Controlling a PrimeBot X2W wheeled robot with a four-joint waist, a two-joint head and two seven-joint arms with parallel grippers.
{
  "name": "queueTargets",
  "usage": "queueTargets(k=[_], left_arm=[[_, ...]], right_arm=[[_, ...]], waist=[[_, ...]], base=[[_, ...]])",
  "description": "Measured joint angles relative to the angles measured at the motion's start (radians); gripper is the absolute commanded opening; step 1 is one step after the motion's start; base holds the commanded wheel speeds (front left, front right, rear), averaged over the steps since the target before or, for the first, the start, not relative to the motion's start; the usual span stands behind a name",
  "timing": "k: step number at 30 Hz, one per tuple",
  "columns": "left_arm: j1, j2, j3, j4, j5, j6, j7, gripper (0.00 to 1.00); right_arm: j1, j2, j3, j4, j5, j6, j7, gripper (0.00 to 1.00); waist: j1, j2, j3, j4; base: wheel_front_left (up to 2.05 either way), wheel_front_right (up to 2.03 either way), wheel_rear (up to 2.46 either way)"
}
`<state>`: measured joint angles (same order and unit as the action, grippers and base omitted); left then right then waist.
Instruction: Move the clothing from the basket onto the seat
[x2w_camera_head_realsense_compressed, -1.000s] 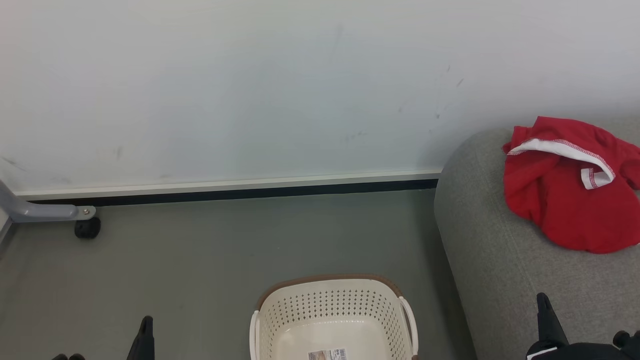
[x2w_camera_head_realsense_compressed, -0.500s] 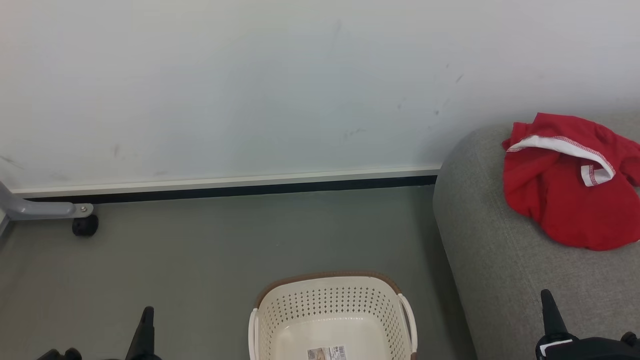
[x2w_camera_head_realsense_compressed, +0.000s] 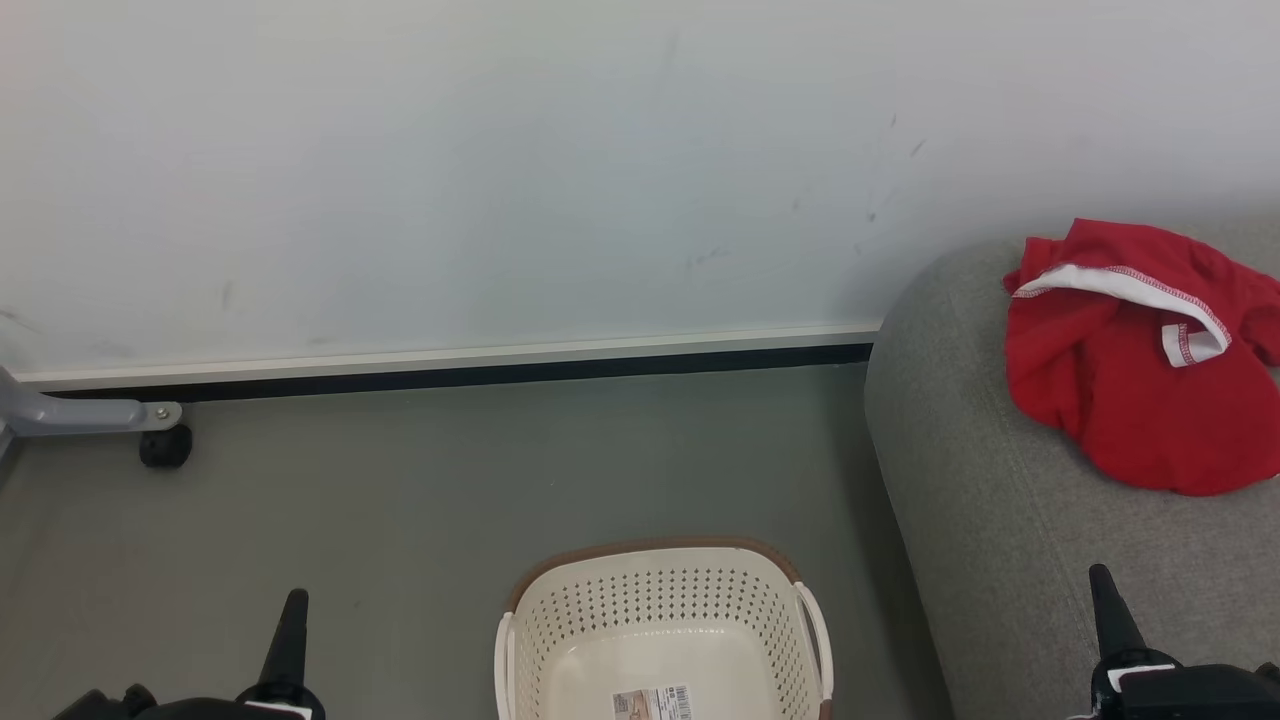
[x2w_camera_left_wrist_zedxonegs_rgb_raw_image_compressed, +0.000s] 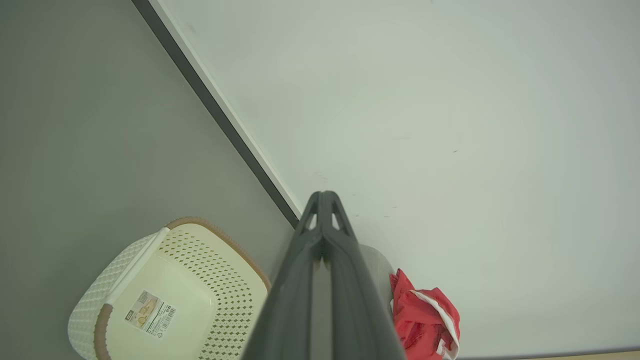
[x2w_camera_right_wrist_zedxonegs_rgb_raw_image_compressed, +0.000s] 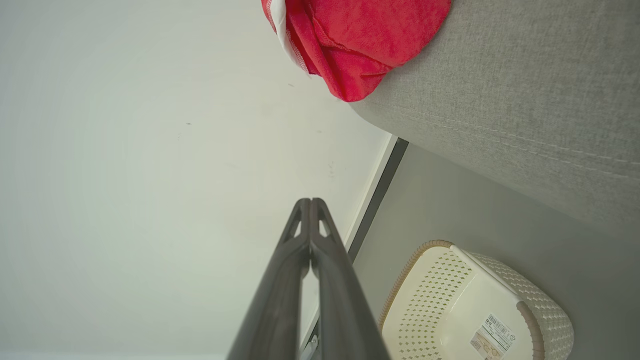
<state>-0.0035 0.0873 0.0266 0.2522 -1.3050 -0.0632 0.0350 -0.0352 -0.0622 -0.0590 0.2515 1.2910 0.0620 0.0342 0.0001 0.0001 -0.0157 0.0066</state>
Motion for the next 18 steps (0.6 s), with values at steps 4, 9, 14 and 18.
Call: queueTargets(k=[4, 9, 14, 18], left_arm=[[-0.010, -0.007, 0.009, 0.007, -0.037, -0.009, 0.011, 0.00], [-0.022, -0.015, 0.023, 0.016, -0.092, -0.018, 0.025, 0.00], [-0.039, -0.025, 0.035, 0.023, -0.149, -0.034, 0.041, 0.00], [-0.047, -0.030, 0.044, 0.030, -0.197, -0.043, 0.053, 0.00]], right_arm=[[-0.002, 0.002, -0.011, 0.010, 0.050, 0.007, 0.010, 0.00], [-0.019, 0.006, -0.026, 0.015, 0.108, 0.019, 0.027, 0.00], [-0.023, 0.009, -0.040, 0.025, 0.166, 0.028, 0.042, 0.00], [-0.034, 0.012, -0.051, 0.033, 0.210, 0.037, 0.054, 0.00]], waist=[[0.0000, 0.0000, 0.003, -0.001], [0.0000, 0.0000, 0.006, -0.002], [0.0000, 0.0000, 0.010, -0.004], [0.0000, 0.0000, 0.012, -0.005]], base=[[0.00, 0.00, 0.00], [0.00, 0.00, 0.00], [0.00, 0.00, 0.00], [0.00, 0.00, 0.00]])
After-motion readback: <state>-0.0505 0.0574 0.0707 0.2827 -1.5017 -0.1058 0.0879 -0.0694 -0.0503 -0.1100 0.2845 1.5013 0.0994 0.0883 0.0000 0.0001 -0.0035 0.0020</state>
